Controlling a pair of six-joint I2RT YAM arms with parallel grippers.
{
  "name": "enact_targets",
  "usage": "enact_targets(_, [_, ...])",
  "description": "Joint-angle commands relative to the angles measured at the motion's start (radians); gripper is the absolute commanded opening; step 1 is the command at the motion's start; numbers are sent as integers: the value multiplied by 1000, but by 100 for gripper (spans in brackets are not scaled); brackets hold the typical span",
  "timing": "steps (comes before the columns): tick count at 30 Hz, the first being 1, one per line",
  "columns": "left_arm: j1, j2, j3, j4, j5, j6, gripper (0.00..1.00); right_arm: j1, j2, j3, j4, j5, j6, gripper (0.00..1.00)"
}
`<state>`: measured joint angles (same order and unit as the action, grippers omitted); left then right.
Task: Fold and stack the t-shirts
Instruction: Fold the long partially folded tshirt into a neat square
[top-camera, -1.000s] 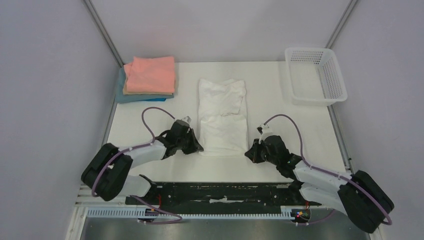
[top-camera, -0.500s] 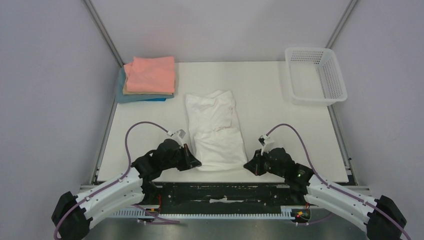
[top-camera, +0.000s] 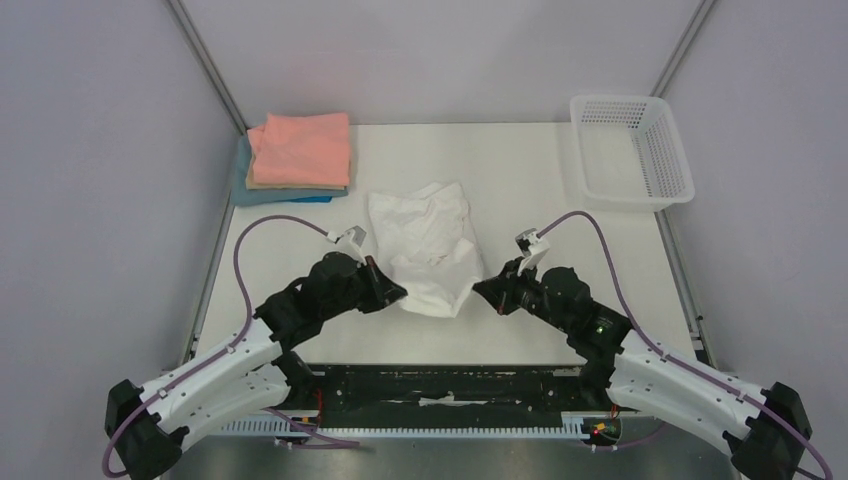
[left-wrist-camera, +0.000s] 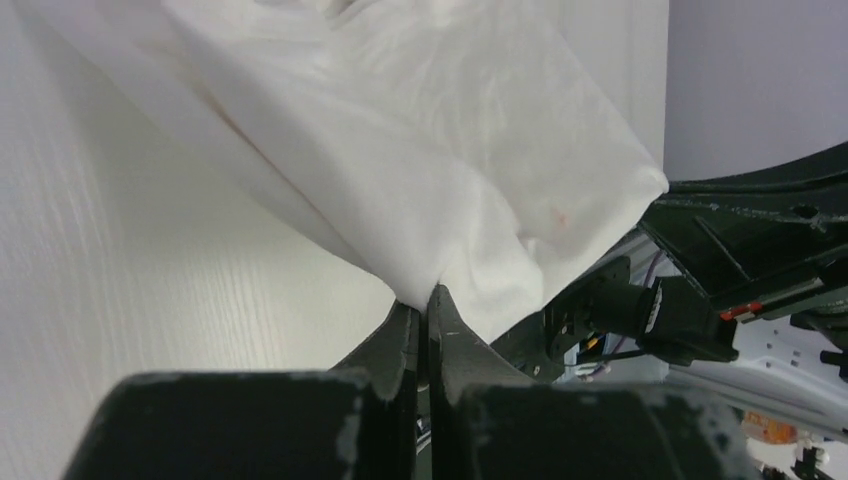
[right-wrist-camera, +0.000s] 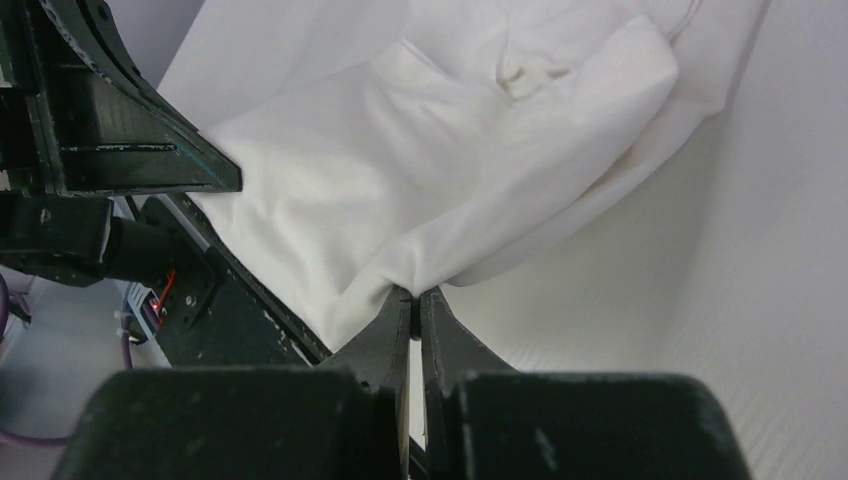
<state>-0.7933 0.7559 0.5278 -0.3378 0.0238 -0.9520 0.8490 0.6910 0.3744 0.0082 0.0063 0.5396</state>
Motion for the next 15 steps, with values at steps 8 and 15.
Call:
enact_targets(8, [91, 134, 254, -87, -259, 73, 2, -30, 194, 246, 143, 174, -140, 0])
enact_targets(15, [254, 215, 325, -41, -244, 112, 2, -168, 371, 320, 253, 44, -137, 0])
